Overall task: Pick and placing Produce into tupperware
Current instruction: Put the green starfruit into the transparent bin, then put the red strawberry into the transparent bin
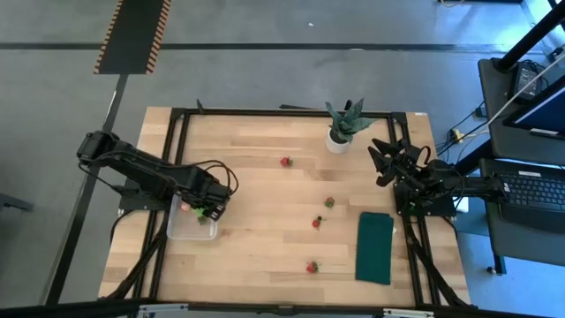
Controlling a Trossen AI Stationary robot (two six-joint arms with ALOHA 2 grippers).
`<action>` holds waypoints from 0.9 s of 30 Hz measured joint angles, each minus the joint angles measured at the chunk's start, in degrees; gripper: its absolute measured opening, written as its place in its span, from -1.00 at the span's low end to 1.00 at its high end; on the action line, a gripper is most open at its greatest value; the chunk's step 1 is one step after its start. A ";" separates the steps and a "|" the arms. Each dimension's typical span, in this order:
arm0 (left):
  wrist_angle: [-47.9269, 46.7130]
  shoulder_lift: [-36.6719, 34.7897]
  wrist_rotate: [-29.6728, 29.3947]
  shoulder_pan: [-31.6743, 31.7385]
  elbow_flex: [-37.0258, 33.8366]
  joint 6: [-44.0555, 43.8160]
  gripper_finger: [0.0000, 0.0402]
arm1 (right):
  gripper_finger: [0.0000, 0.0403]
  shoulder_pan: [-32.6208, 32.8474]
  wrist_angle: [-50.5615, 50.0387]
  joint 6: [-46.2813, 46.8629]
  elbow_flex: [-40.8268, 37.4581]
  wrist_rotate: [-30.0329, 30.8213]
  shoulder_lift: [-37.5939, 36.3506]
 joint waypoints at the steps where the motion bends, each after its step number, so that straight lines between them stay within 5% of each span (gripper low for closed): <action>1: 0.16 -0.02 -0.01 0.00 0.02 0.00 0.14 | 0.01 0.00 0.04 0.00 0.00 0.00 0.00; 22: 0.12 -0.02 0.39 -0.26 0.69 1.87 0.19 | 0.01 0.00 0.23 0.00 0.00 0.00 0.00; 27: -0.98 -1.11 -4.58 -1.41 6.19 6.00 0.18 | 0.01 0.00 0.46 0.02 0.00 0.00 -0.02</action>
